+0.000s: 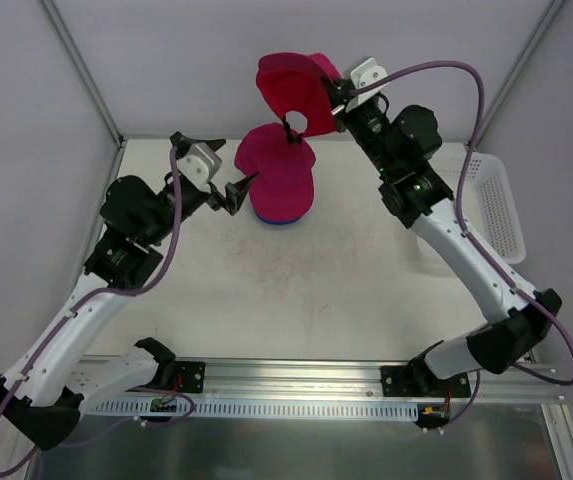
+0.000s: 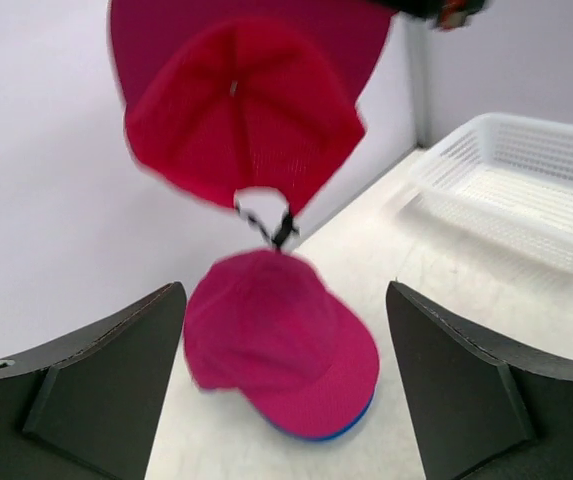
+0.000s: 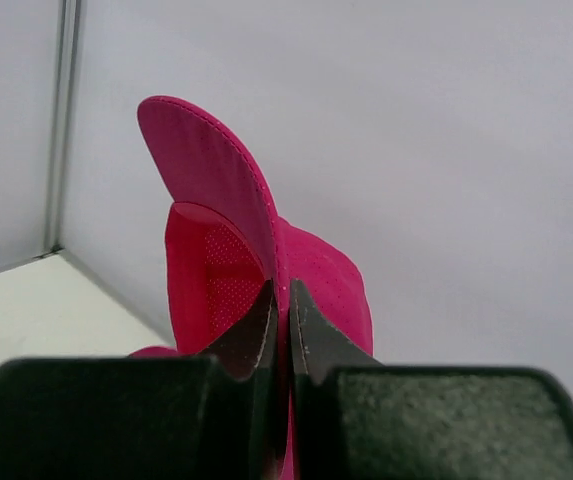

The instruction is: Stack the hats

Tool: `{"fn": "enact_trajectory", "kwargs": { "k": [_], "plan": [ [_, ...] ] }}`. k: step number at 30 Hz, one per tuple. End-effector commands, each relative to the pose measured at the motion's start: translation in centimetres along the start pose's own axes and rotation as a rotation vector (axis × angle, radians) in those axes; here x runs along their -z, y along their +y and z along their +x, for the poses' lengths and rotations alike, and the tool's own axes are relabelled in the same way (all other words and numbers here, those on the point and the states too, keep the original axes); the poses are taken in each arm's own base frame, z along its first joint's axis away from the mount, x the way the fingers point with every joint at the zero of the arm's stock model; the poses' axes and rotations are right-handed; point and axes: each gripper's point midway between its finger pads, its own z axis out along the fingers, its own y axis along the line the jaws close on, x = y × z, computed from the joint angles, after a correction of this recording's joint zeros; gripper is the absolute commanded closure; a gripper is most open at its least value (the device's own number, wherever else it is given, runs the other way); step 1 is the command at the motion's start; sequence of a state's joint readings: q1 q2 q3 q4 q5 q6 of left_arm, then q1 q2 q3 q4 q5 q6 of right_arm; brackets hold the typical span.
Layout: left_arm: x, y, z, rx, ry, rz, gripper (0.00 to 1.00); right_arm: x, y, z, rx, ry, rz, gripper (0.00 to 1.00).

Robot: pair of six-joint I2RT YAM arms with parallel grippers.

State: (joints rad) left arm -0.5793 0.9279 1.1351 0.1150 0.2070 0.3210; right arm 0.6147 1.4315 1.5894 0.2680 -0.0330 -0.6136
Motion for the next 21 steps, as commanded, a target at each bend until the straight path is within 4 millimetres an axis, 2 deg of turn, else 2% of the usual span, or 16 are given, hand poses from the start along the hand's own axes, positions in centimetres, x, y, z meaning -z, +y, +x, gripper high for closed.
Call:
{"fn": "enact_trajectory", "kwargs": {
  "k": [1,2,3,4,5,6,7,8,9,11,12,13,15,16,21],
  "plan": [
    [-0.4,3.6,0.5,0.189,0.048,-0.117,0.17,-2.7,-3.0,-5.8,0.255,-0.319,0.077,1.0],
    [-0.5,4.0,1.3,0.245,0.075,-0.131,0.17,-4.3,-2.1,-4.0,0.292,-0.331,0.026,1.0],
    [-0.5,5.1,1.7,0.263,0.087,-0.157,0.17,-5.0,-2.1,-3.7,0.325,-0.359,0.025,1.0],
    [-0.8,5.6,2.6,0.29,0.109,-0.166,0.16,-5.3,-3.0,-4.7,0.374,-0.427,0.051,1.0],
    [-0.9,5.8,3.0,0.333,0.114,-0.174,0.16,-5.9,-2.9,-4.3,0.409,-0.457,0.047,1.0],
    [-0.9,5.9,3.2,0.345,0.119,-0.172,0.16,-7.4,-2.0,-2.0,0.442,-0.471,0.004,1.0],
    [-1.0,6.2,3.7,0.355,0.128,-0.181,0.15,-7.5,-2.7,-2.7,0.484,-0.529,0.02,1.0],
    [-1.1,6.3,3.9,0.359,0.133,-0.186,0.15,-7.9,-2.0,-2.2,0.518,-0.561,-0.019,1.0],
    [-1.1,6.4,4.3,0.363,0.142,-0.191,0.15,-9.0,-1.5,0.1,0.529,-0.553,-0.037,1.0],
    [-1.1,6.8,4.9,0.363,0.153,-0.206,0.14,-9.3,-1.8,0.3,0.572,-0.602,-0.041,1.0],
    [-1.1,7.0,5.0,0.363,0.155,-0.213,0.14,-9.5,-1.3,0.8,0.587,-0.625,-0.07,1.0],
    [-1.2,7.3,5.2,0.36,0.161,-0.219,0.14,-9.8,-1.1,2.1,0.59,-0.636,-0.078,1.0],
    [-1.2,7.6,5.6,0.359,0.171,-0.23,0.14,-9.9,-0.5,2.7,0.611,-0.671,-0.105,1.0],
    [-1.2,7.6,6.0,0.359,0.182,-0.232,0.13,-10.1,0.0,3.7,0.619,-0.689,-0.111,1.0],
    [-1.0,8.4,7.2,0.361,0.211,-0.261,0.13,-8.9,2.7,5.8,0.663,-0.762,-0.201,1.0]
  ]
}}
